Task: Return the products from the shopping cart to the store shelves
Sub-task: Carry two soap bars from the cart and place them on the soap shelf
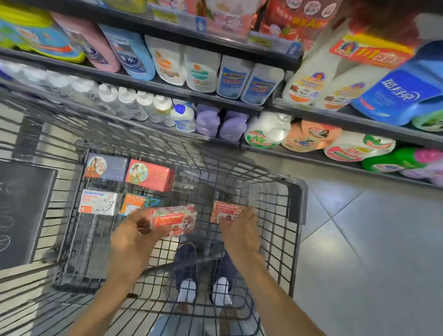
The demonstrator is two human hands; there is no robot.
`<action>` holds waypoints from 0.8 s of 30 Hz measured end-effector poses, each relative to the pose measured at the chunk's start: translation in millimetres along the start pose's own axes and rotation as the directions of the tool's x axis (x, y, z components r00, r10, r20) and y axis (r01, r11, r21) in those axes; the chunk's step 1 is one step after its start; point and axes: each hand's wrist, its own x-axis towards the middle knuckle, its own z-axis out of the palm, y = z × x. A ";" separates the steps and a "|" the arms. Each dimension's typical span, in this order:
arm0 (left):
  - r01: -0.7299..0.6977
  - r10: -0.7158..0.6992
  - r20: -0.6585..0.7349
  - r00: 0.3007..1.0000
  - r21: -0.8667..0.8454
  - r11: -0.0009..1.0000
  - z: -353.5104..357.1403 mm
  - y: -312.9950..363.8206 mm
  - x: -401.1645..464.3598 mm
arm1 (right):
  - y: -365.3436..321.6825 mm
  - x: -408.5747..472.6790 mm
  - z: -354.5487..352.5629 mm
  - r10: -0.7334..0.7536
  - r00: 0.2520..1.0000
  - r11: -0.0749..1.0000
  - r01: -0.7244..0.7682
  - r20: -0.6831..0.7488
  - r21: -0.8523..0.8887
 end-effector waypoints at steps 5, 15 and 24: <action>0.004 -0.002 -0.022 1.000 0.081 0.997 -2.2 -20.6 0.9 | 6.6 22.8 32.5 0.145 0.989 0.989 -0.145 -0.035 -0.010; 0.016 -0.018 0.023 1.000 0.094 0.995 -4.3 -23.2 -12.0 | 17.4 12.9 43.0 0.198 0.944 0.965 -0.141 -0.265 0.219; -0.007 0.005 0.082 0.997 0.022 1.000 -19.4 -10.3 -17.4 | 26.4 -10.6 18.0 -0.080 0.972 0.940 0.147 -0.221 0.306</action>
